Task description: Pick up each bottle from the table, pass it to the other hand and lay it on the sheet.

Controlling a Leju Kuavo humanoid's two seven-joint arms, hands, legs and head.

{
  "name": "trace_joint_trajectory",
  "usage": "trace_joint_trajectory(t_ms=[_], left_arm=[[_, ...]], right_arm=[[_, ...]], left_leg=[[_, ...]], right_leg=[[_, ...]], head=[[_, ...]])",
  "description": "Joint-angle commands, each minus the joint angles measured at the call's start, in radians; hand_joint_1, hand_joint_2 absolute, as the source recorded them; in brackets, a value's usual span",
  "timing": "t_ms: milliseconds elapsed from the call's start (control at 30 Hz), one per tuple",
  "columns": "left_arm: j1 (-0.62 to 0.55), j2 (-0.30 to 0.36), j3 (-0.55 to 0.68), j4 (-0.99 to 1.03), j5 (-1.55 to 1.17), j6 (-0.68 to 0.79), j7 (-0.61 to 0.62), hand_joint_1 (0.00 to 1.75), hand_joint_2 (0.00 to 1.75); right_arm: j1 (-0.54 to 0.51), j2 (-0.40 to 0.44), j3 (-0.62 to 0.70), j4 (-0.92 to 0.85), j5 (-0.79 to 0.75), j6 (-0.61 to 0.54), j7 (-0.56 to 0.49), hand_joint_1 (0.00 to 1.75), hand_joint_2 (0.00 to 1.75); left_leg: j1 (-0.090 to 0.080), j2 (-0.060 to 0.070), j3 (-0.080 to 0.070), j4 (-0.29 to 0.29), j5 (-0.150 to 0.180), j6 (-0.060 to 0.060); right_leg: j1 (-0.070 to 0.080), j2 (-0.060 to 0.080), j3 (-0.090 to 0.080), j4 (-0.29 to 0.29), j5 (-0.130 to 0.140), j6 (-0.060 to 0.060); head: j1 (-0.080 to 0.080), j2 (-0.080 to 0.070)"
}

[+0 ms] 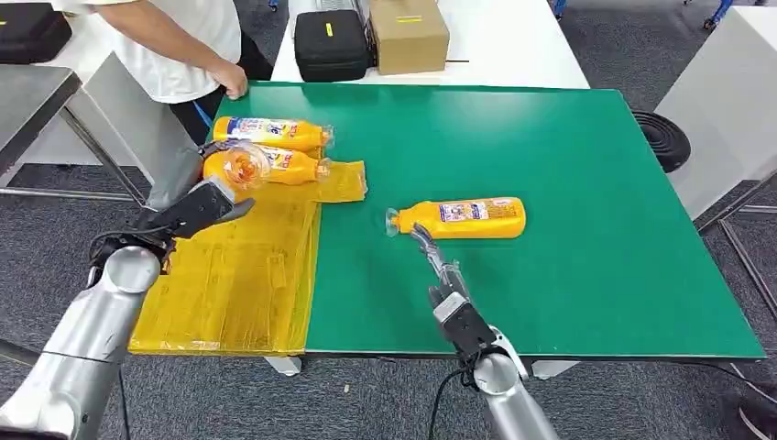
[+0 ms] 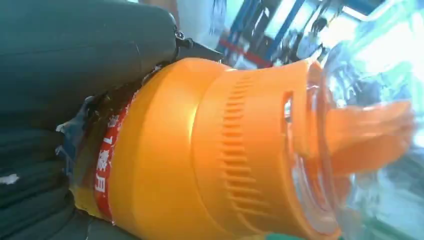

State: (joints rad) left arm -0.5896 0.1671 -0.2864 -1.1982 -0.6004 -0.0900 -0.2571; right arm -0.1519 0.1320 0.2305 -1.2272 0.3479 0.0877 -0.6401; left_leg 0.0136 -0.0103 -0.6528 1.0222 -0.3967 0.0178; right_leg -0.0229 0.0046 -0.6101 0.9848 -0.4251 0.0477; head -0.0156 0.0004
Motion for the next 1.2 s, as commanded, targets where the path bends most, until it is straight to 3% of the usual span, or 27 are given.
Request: trace_joint_trajectory(t_ms=[33, 167, 367, 567, 700, 1167, 1200], left_arm=[[-0.075, 0.059, -0.104, 0.058, -0.075, 0.010, 0.023, 1.75, 1.75], [-0.077, 0.091, -0.216, 0.161, -0.249, -0.017, 0.034, 1.75, 1.75], [-0.082, 0.080, -0.322, 0.327, -0.335, -0.041, 0.023, 1.75, 1.75], [-0.022, 0.023, -0.435, 0.494, -0.489, 0.042, 0.094, 1.75, 1.75], [-0.021, -0.006, -0.500, 0.598, -0.550, 0.024, 0.081, 1.75, 1.75], [-0.069, -0.037, -0.550, 0.686, -0.579, -0.010, 0.060, 1.75, 1.75], [-0.071, -0.037, -0.550, 0.686, -0.579, -0.011, 0.059, 1.68, 1.75]], right_arm=[[-0.013, -0.006, -0.059, 0.007, -0.004, -0.007, 0.014, 0.00, 1.75], [-0.011, 0.001, -0.106, 0.032, -0.006, -0.019, 0.027, 0.00, 1.75], [0.001, 0.005, -0.118, 0.032, 0.003, -0.013, 0.025, 0.00, 1.75], [0.010, 0.013, -0.129, 0.021, 0.004, -0.013, 0.025, 0.00, 1.75], [-0.010, 0.017, -0.130, 0.054, 0.005, -0.009, 0.028, 0.00, 1.75], [-0.056, 0.007, -0.111, 0.129, -0.005, 0.002, 0.019, 0.00, 1.75], [-0.056, 0.007, -0.111, 0.130, -0.005, 0.002, 0.019, 0.00, 1.75]], left_leg=[[0.000, -0.001, 0.004, 0.000, -0.002, 0.000], [0.000, 0.000, 0.005, 0.000, -0.002, 0.000], [0.000, 0.000, 0.004, -0.001, -0.001, 0.000], [-0.001, 0.000, 0.006, -0.002, -0.001, 0.000], [-0.001, 0.001, 0.009, -0.002, -0.003, 0.000], [-0.001, -0.002, 0.019, -0.003, -0.001, -0.001], [-0.001, -0.002, 0.019, -0.003, -0.001, -0.001]], right_leg=[[0.001, -0.002, 0.005, 0.000, -0.002, -0.002], [0.001, -0.001, 0.006, -0.001, -0.002, -0.003], [0.000, -0.001, 0.004, -0.001, -0.001, -0.002], [0.000, -0.001, 0.006, -0.002, -0.002, -0.002], [0.000, 0.000, 0.009, -0.003, -0.003, -0.003], [-0.001, -0.001, 0.020, -0.003, -0.001, -0.002], [0.000, -0.001, 0.021, -0.004, -0.001, -0.002]], head=[[0.000, 0.000], [0.000, 0.000], [0.000, 0.000], [0.000, 0.000], [0.000, 0.000], [0.000, 0.000], [0.000, 0.000]])
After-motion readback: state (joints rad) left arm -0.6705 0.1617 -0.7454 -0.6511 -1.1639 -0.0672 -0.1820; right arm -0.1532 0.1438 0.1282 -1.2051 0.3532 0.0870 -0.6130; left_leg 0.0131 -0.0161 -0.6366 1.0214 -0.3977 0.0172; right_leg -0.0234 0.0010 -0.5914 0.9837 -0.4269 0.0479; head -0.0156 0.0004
